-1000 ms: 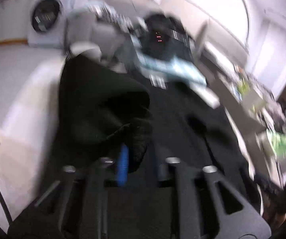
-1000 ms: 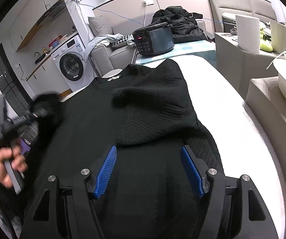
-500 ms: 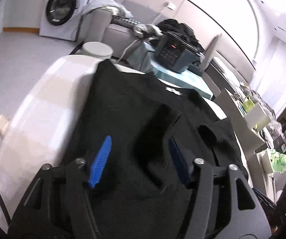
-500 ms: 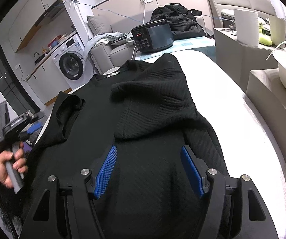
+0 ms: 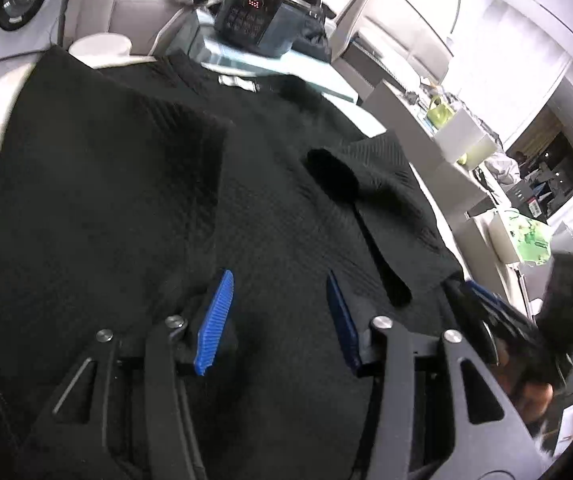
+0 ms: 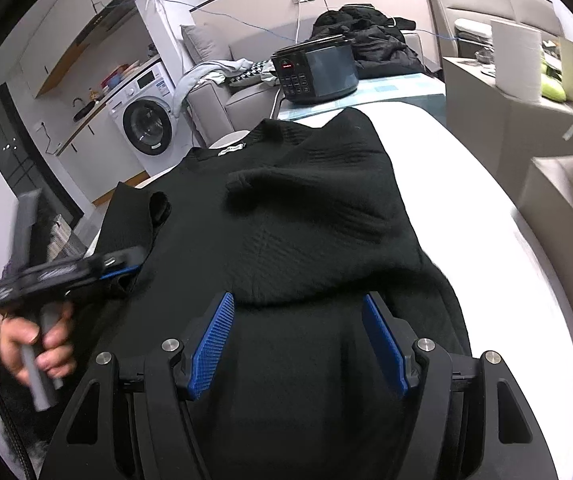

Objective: Fold small clothes
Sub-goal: 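Fold the held sleeve across the sweater body and open the left gripper, then move both grippers toward the sweater hem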

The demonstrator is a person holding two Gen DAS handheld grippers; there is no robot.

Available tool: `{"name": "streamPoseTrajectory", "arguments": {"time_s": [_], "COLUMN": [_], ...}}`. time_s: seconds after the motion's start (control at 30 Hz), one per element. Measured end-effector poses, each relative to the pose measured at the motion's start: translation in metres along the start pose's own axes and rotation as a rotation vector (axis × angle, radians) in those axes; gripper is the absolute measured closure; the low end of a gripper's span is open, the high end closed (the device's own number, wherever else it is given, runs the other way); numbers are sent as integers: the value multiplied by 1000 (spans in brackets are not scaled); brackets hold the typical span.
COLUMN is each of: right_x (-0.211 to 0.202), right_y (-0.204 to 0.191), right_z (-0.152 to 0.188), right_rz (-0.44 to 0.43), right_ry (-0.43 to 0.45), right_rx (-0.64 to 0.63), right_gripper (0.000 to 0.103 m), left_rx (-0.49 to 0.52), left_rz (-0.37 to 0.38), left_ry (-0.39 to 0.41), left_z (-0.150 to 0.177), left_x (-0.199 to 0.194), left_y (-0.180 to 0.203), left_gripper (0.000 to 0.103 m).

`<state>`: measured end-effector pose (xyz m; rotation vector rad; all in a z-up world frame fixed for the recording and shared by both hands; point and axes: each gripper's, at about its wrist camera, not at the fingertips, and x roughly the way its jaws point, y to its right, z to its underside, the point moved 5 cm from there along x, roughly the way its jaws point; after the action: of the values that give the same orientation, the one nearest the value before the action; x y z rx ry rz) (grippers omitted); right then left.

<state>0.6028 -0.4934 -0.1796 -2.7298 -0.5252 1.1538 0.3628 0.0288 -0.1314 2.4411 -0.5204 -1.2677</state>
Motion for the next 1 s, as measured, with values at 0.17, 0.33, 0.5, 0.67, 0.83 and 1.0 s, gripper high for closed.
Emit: {"name": "streamPoseTrajectory", "arguments": {"time_s": [0.17,0.33,0.5,0.67,0.83,1.0], "right_x": [24,40,42,62,74,59], "right_y": [-1,-16,-47,-60,-48,-64], "right_z": [-17,-13,-1,-3,-15,-8], "right_rz": [22,1,-39,-1,28,-78], "right_ry": [-2,-72,-88,-88,-101,-114], "right_rx": [-25,-92,-267,-356,-300,-338], "right_gripper": [46,55,42,51,94,98], "left_rx": [-51,-71,-73,-69,-78,-96], "left_rz": [-126,-151,-149,-160,-175,-187], "left_ry": [53,40,48,48,51,63], "left_z": [5,17,25,31,40,49], "left_x": [-16,-21,-27,-35,-46,-62], "left_y": [-26,-44,-47,-48,-51,-55], "left_gripper": [52,52,52,52,52,52]}}
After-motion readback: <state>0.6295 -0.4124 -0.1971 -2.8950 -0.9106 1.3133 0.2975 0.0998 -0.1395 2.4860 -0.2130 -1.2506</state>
